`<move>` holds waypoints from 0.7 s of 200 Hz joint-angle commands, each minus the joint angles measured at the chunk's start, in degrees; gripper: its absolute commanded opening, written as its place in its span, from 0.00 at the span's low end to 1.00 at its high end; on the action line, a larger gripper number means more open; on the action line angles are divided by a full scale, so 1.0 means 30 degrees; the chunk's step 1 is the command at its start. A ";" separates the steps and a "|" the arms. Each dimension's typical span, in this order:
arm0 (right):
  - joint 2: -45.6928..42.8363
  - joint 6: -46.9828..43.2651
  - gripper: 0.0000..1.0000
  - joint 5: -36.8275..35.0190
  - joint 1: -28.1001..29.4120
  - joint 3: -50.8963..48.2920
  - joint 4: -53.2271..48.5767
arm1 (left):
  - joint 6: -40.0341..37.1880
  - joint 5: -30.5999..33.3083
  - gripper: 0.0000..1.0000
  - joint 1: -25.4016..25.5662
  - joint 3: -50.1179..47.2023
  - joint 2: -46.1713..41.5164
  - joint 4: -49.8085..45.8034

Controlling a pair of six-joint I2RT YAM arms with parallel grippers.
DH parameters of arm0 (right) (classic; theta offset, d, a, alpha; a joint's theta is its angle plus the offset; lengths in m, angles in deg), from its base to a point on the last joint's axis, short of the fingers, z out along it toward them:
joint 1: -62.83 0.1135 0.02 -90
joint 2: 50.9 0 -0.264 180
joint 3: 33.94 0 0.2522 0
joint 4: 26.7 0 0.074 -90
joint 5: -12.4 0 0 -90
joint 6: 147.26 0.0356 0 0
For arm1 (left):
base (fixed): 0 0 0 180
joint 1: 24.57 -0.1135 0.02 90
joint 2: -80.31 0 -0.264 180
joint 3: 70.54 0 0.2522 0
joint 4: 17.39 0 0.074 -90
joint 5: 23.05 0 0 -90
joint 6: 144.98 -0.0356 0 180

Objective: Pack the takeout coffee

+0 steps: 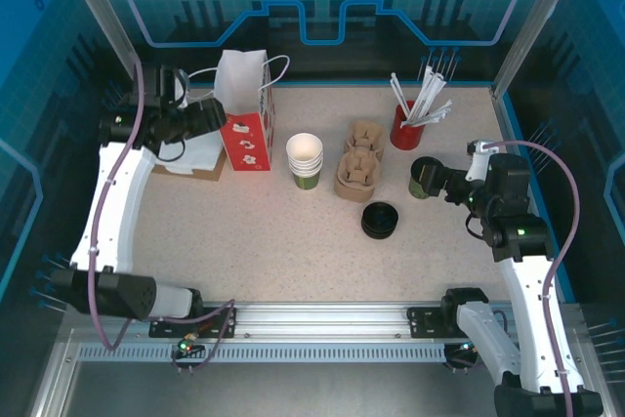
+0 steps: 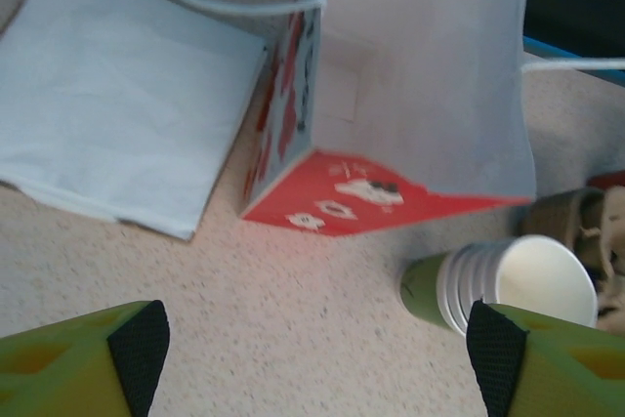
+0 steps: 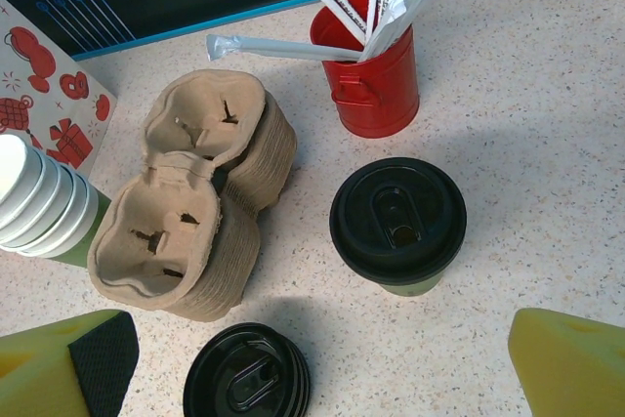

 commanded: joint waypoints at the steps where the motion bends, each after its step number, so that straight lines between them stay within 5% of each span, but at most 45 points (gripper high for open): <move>1: -0.0316 0.0218 1.00 0.0014 -0.0276 -0.0325 0.0213 | -0.1447 0.1323 0.81 -0.0208 0.1984 0.1327 0.0022; 140: -0.0515 0.0500 1.00 -0.0239 -0.0261 -0.0580 -0.0080 | -0.4207 0.2650 0.73 -0.0236 1.0945 0.9992 -0.1041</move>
